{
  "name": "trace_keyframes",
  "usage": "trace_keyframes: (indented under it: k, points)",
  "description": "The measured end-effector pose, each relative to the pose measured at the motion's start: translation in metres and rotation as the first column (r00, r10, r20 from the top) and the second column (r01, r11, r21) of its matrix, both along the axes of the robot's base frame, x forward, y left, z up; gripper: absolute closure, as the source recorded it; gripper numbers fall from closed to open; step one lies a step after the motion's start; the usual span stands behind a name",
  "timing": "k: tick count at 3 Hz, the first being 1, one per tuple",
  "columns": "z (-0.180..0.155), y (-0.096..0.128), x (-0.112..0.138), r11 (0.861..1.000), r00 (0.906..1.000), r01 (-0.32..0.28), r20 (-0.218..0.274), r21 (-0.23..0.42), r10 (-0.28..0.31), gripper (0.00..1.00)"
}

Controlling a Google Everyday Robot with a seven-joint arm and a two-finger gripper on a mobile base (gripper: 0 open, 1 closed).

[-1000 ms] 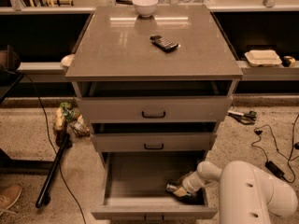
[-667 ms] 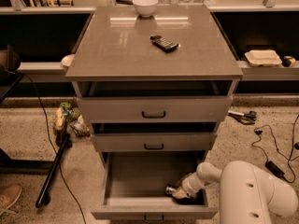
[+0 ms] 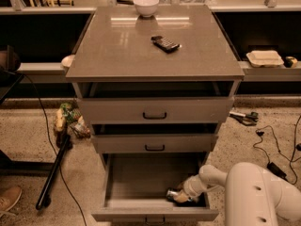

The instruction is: Pick redbull can from bottom drawer and place on counter

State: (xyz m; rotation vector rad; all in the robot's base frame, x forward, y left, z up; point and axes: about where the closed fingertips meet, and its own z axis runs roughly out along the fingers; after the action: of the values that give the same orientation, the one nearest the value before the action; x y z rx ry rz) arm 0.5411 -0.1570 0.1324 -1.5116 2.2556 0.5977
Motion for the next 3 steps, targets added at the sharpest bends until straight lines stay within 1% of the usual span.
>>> trace_keyframes:
  k: [1,2,3]
  points:
    - [0.046,-0.008,-0.001,0.999,0.9962,-0.016,0.086,0.027,0.014,1.0]
    - [0.119,-0.02,-0.003,0.997,0.9777,-0.049,0.207,0.065,0.035,1.0]
    - [0.119,-0.02,-0.003,0.997,0.9777,-0.049,0.207,0.065,0.035,1.0]
